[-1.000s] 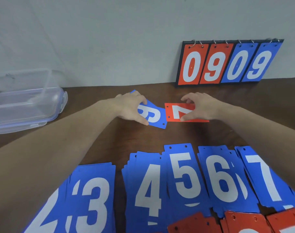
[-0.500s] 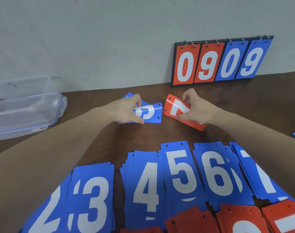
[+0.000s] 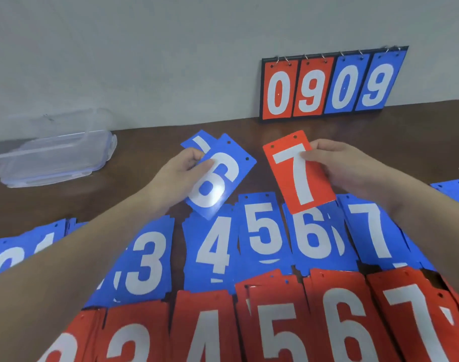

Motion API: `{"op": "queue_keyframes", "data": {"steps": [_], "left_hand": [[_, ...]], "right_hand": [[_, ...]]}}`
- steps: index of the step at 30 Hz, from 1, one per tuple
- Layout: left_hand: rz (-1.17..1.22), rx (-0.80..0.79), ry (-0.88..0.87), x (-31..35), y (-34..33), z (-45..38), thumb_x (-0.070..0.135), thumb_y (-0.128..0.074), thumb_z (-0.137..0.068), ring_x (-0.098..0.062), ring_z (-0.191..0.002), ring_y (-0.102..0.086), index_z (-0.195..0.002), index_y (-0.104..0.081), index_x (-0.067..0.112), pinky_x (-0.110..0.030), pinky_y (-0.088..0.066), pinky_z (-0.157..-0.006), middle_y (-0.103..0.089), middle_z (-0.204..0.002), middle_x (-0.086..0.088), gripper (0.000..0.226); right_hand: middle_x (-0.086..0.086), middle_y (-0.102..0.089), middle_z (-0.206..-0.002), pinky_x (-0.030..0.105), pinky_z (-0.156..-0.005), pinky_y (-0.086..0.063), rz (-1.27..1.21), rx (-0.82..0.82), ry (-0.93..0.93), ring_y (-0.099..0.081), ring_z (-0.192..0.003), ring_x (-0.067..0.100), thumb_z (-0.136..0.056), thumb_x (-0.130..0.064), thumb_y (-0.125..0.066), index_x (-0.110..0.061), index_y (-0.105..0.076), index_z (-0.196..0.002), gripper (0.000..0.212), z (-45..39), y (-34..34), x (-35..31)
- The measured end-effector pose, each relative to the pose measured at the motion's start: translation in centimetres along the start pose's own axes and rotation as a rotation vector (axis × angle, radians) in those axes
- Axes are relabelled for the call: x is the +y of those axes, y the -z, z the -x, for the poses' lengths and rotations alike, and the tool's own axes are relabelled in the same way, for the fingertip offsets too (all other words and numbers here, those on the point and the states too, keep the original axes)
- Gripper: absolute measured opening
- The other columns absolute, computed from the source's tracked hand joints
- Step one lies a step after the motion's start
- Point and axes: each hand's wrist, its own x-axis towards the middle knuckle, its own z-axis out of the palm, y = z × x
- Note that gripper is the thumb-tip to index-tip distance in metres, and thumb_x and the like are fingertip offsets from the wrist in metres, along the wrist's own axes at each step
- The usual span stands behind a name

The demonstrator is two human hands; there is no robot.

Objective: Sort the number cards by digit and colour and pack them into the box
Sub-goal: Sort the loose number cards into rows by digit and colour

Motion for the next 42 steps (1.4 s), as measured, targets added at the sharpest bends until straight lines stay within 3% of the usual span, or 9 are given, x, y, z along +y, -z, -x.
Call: {"op": "queue_keyframes", "data": {"steps": [4, 9, 14, 24, 27, 30, 35, 39, 42], "left_hand": [[0.144, -0.047, 0.032, 0.7, -1.2, 2.9, 0.028, -0.063, -0.1, -0.033, -0.096, -0.071, -0.117, -0.053, 0.019, -0.058, -0.052, -0.087, -0.076, -0.106, 0.0, 0.022], [0.233, -0.085, 0.017, 1.5, -4.9, 6.2, 0.005, -0.062, -0.097, -0.03, -0.108, -0.07, -0.154, -0.02, 0.04, -0.052, -0.057, -0.088, -0.073, -0.119, -0.006, 0.079], [0.152, -0.094, 0.046, 2.4, -9.9, 8.6, 0.005, -0.064, -0.096, -0.026, -0.105, -0.072, -0.146, -0.032, 0.041, -0.045, -0.057, -0.081, -0.074, -0.115, 0.0, 0.069], [-0.152, 0.026, 0.041, 3.5, -18.9, 6.1, 0.007, -0.07, -0.091, -0.014, -0.088, -0.068, -0.149, -0.033, 0.03, -0.022, -0.052, -0.065, -0.069, -0.103, 0.001, 0.073], [-0.406, 0.078, 0.009, 3.3, -19.8, 5.5, 0.014, -0.075, -0.086, -0.026, -0.114, -0.059, -0.153, -0.03, 0.03, -0.045, -0.053, -0.093, -0.06, -0.128, -0.004, 0.083], [-0.637, 0.171, -0.028, 3.4, -20.4, 5.5, 0.025, -0.078, -0.083, -0.028, -0.135, -0.036, -0.153, -0.033, 0.032, -0.048, -0.034, -0.111, -0.041, -0.147, 0.0, 0.083], [-0.646, 0.234, -0.136, 3.0, -20.7, 6.3, 0.029, -0.073, -0.087, -0.022, -0.134, -0.035, -0.142, -0.048, 0.031, -0.042, -0.026, -0.109, -0.036, -0.148, 0.005, 0.061], [-0.641, 0.267, -0.171, 2.6, -20.1, 6.6, 0.026, -0.071, -0.089, -0.023, -0.134, -0.036, -0.134, -0.056, 0.03, -0.047, -0.028, -0.112, -0.039, -0.145, 0.005, 0.047], [-0.656, 0.27, -0.166, 2.3, -19.1, 6.4, 0.024, -0.069, -0.09, -0.024, -0.136, -0.036, -0.132, -0.058, 0.029, -0.047, -0.027, -0.112, -0.039, -0.146, 0.004, 0.043]], "right_hand": [[0.004, -0.075, -0.114, 0.047, -0.093, -0.057, -0.048, -0.024, 0.013, -0.073, -0.104, 0.024, -0.098, -0.024, -0.064, -0.017, -0.057, -0.122, 0.026, 2.0, 1.6, 2.3], [0.005, -0.072, -0.114, 0.042, -0.081, -0.06, -0.087, 0.014, 0.07, -0.073, -0.1, 0.022, -0.095, -0.003, -0.065, -0.027, -0.047, -0.133, 0.048, 5.6, 4.3, 5.4], [0.006, -0.072, -0.112, 0.045, -0.084, -0.057, -0.097, -0.017, 0.085, -0.071, -0.091, 0.02, -0.095, 0.001, -0.062, -0.023, -0.056, -0.129, 0.043, 8.9, 7.9, 8.6], [0.008, -0.076, -0.095, 0.027, -0.055, -0.056, -0.094, -0.06, 0.087, -0.072, -0.069, 0.016, -0.094, -0.001, -0.065, -0.021, -0.059, -0.123, 0.035, 13.7, 12.2, 12.2], [0.009, -0.077, -0.093, 0.031, -0.058, -0.058, -0.069, -0.076, 0.082, -0.075, -0.077, 0.021, -0.095, -0.005, -0.066, -0.021, -0.06, -0.119, 0.029, 14.3, 12.6, 12.8], [0.012, -0.078, -0.096, 0.04, -0.072, -0.061, -0.004, -0.089, 0.079, -0.076, -0.084, 0.027, -0.095, -0.01, -0.069, -0.022, -0.06, -0.114, 0.024, 14.9, 13.1, 13.5], [0.008, -0.076, -0.091, 0.036, -0.066, -0.054, 0.321, -0.071, 0.138, -0.069, -0.069, 0.022, -0.09, -0.017, -0.074, -0.024, -0.062, -0.1, 0.018, 15.4, 12.3, 15.0], [-0.01, -0.064, -0.111, 0.026, -0.084, -0.045, 0.661, 0.016, 0.263, -0.058, -0.105, 0.013, -0.085, -0.029, -0.078, -0.032, -0.061, -0.099, 0.022, 14.6, 11.4, 15.7], [-0.016, -0.059, -0.106, 0.029, -0.092, -0.042, 0.665, 0.067, 0.353, -0.048, -0.111, 0.012, -0.083, -0.035, -0.08, -0.038, -0.059, -0.097, 0.025, 13.6, 10.8, 15.3]]}}
